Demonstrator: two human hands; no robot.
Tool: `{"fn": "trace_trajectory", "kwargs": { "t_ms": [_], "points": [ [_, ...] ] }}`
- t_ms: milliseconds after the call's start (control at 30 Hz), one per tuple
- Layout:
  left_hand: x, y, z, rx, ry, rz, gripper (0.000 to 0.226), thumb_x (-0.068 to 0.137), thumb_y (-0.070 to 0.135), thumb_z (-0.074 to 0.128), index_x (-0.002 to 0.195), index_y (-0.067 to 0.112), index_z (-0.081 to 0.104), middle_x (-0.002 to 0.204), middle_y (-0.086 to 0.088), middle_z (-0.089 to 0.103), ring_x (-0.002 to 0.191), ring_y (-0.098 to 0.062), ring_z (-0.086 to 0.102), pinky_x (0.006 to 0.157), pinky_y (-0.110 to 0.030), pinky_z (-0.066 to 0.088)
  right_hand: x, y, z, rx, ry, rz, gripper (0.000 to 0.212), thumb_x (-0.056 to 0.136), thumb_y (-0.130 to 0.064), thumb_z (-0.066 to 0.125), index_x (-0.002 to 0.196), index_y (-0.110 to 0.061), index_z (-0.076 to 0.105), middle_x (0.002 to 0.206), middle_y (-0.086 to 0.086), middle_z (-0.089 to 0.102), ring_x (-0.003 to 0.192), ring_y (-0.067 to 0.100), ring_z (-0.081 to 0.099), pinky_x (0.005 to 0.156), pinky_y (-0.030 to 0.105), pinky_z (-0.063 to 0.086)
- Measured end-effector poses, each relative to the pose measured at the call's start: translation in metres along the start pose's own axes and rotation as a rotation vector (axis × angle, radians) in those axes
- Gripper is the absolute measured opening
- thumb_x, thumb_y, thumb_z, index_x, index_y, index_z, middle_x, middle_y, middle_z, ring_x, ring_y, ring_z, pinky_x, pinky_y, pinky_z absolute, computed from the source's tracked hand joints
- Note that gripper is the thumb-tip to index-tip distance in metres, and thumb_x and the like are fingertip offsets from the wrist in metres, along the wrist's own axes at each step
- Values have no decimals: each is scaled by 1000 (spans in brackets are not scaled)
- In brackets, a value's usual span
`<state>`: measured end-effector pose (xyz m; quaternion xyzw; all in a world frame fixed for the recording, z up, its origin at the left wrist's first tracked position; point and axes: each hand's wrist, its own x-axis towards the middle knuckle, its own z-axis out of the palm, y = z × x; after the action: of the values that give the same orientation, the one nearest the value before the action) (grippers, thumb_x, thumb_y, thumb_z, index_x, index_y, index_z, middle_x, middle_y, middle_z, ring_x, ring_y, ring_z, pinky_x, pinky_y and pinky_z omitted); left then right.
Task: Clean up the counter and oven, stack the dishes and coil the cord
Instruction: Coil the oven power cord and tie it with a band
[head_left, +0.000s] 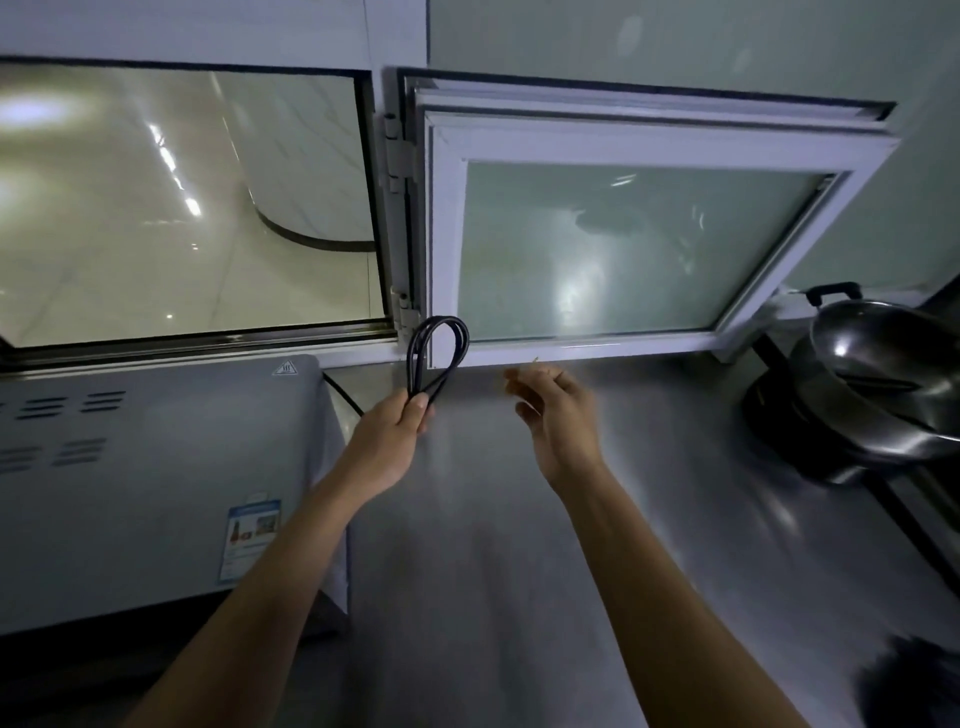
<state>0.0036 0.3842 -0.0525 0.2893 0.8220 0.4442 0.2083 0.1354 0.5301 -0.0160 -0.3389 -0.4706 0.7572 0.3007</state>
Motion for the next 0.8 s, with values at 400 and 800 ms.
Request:
{"fn": "trace_trajectory", "kwargs": {
  "t_ms": [400, 800],
  "points": [
    [-5, -16, 6, 40, -31, -10, 36, 102, 41, 35, 82, 19, 55, 85, 0, 66, 85, -24, 61, 84, -42, 45, -10, 3, 2, 130, -67, 33, 6, 92, -11, 62, 97, -7, 64, 93, 15, 72, 88, 24, 68, 74, 28, 47],
    [-7, -25, 8, 83, -45, -12, 34, 106, 36, 35, 82, 22, 55, 83, 4, 64, 83, -18, 59, 78, -38, 44, -16, 19, -1, 65, -1, 73, 10, 92, -3, 59, 84, -9, 61, 77, 7, 67, 72, 18, 62, 71, 32, 46]
  ]
}}
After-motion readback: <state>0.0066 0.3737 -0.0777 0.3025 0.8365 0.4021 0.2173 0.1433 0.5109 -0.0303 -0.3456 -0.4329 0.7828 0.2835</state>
